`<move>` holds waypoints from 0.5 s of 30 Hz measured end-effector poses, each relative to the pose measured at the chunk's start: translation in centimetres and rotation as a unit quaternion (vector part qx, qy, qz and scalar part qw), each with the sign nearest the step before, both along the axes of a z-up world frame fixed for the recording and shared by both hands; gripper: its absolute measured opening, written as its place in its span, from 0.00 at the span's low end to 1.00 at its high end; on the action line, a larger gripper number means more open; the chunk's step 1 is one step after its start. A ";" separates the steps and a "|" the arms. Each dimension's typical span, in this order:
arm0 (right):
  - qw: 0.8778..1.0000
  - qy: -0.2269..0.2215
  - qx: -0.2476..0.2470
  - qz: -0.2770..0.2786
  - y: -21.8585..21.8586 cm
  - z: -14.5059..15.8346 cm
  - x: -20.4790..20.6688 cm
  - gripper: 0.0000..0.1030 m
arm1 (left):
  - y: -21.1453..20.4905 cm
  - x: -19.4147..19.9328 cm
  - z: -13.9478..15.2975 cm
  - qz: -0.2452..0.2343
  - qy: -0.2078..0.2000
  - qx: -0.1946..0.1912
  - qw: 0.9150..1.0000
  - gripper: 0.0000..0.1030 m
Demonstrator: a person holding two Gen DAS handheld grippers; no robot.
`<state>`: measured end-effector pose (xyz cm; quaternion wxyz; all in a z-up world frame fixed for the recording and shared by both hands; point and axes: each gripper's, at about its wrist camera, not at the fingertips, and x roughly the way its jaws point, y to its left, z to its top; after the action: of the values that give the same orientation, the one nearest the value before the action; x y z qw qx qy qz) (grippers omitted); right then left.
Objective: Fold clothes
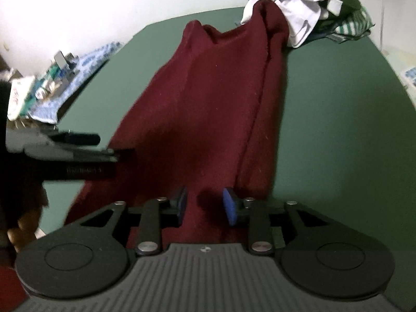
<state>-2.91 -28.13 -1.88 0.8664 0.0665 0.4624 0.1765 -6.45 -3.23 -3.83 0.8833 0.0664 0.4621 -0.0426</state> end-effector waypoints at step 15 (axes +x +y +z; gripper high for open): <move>0.999 0.012 -0.009 0.046 0.3 -1.2 1.3 0.38 | -0.2 0.8 1.1 0.090 0.007 0.019 0.996 0.81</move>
<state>-1.62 -27.84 -3.04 0.8523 0.0391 0.4770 0.2112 -5.66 -3.44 -2.73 0.8789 0.0407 0.4732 0.0455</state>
